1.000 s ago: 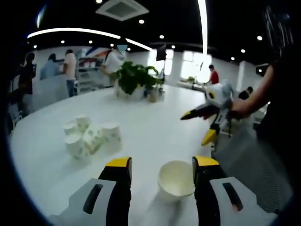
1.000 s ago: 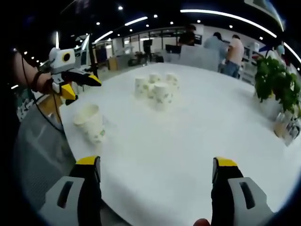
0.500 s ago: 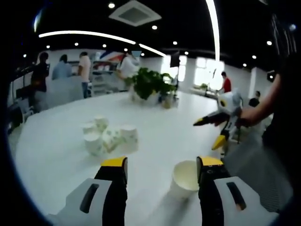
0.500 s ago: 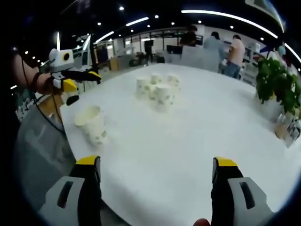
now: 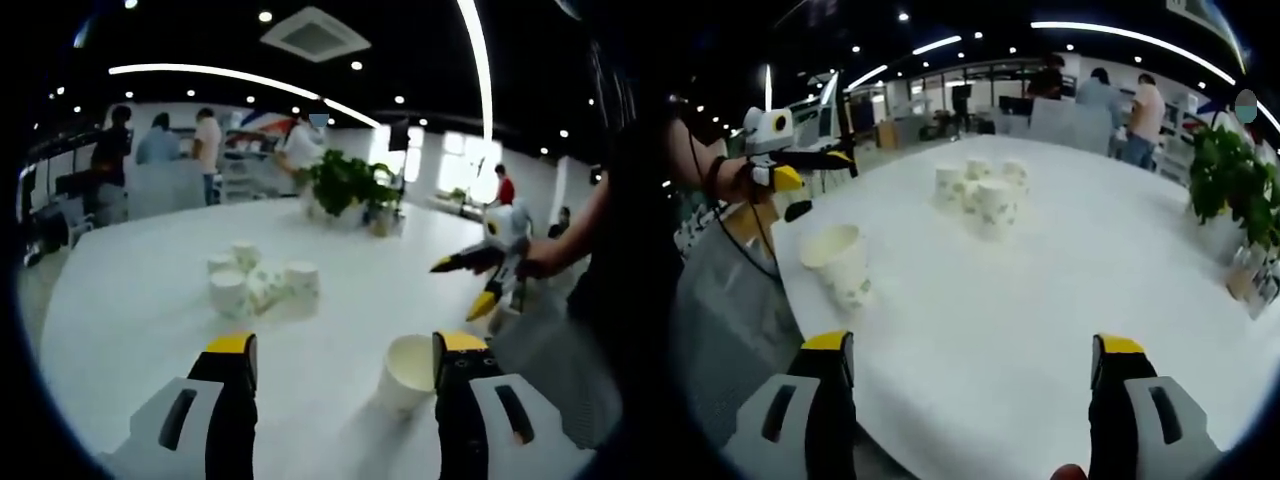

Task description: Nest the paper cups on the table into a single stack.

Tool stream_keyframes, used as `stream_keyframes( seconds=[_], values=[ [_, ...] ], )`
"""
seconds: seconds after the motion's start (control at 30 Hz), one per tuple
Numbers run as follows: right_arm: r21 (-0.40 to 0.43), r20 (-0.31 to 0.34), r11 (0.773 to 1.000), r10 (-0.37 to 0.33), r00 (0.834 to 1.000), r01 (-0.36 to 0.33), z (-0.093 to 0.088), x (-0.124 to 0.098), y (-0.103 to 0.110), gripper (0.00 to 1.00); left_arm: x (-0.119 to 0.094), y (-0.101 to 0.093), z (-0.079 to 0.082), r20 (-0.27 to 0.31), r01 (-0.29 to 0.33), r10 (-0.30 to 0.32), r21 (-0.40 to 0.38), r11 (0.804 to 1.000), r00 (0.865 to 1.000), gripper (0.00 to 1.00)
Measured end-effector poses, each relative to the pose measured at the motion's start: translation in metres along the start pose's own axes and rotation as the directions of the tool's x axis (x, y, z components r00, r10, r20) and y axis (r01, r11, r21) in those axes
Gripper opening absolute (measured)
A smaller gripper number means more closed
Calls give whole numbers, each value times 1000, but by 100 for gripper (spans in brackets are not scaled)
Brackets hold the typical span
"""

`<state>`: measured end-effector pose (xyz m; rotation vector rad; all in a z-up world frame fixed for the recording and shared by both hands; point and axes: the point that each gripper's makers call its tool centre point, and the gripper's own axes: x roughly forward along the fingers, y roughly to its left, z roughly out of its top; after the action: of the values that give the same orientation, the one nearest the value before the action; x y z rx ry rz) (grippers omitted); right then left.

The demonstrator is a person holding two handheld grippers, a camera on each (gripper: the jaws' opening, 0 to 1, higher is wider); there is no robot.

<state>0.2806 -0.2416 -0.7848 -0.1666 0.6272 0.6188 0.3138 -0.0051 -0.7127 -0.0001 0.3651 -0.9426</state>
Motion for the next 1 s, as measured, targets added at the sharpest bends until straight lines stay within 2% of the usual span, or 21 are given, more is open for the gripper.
stream_keyframes(
  seconds=[0.4,0.73,1.0],
  values=[
    [-8,-4,1000,10,1000,-10,-1,1,4,97,-14,16,-5,5,-72,72,-23,997,997,78],
    [-3,-8,1000,12,1000,-12,-1,3,6,97,-25,30,-10,10,-142,142,-23,990,990,91],
    [-3,-14,1000,18,1000,-18,-3,7,7,97,-31,34,-15,7,-168,169,-27,985,986,92]
  ],
)
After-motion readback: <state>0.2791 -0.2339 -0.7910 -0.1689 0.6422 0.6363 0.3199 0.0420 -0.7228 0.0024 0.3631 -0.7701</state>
